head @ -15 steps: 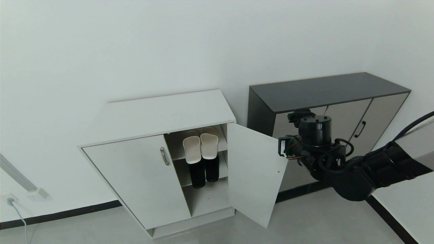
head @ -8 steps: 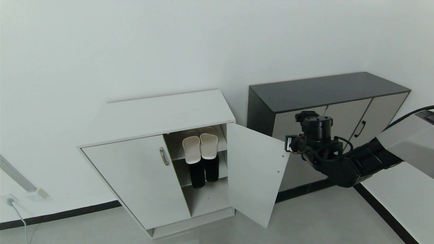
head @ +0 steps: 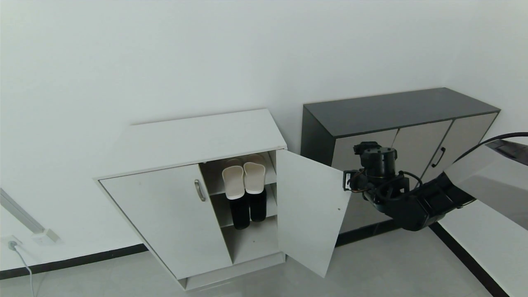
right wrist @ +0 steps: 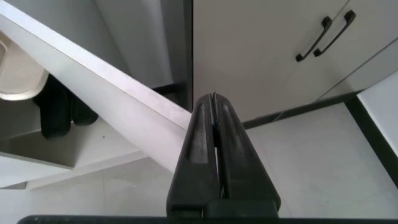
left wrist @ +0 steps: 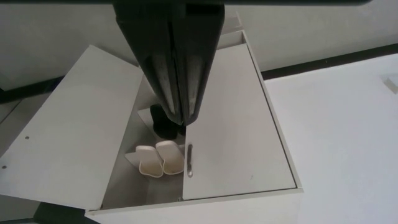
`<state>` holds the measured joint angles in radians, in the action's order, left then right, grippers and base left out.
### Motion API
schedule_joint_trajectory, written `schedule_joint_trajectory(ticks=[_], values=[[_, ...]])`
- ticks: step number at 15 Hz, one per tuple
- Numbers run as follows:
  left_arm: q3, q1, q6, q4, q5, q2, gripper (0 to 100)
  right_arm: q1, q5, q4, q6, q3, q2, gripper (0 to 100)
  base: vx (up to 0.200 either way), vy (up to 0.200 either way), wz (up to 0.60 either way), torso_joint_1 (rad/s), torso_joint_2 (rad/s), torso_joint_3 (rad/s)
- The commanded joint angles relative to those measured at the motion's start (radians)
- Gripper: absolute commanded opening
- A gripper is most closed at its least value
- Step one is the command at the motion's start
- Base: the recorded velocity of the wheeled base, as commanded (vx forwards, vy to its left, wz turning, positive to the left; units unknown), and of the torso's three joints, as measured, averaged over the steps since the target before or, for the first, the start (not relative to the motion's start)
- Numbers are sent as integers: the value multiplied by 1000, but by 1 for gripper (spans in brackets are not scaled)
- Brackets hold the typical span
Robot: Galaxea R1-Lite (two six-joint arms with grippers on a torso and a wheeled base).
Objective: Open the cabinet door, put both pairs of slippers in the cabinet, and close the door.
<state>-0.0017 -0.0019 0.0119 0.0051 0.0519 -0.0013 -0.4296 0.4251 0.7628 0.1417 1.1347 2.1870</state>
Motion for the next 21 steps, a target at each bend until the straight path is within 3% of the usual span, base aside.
schedule_joint_trajectory(ticks=[1, 7, 15, 21], values=[[0, 0, 0, 1, 0, 1, 0, 0, 0, 0, -1, -1, 4, 0, 0, 0, 0, 0, 0, 0], [0, 0, 0, -1, 0, 1, 0, -26, 0, 1, 1, -29, -9, 0, 0, 0, 0, 0, 0, 0], [0, 0, 0, 1, -1, 1, 0, -293, 9, 6, 1, -230, -191, 0, 0, 0, 0, 0, 0, 0], [0, 0, 0, 1, -1, 1, 0, -321, 3, 59, -10, -291, -216, 0, 0, 0, 0, 0, 0, 0]])
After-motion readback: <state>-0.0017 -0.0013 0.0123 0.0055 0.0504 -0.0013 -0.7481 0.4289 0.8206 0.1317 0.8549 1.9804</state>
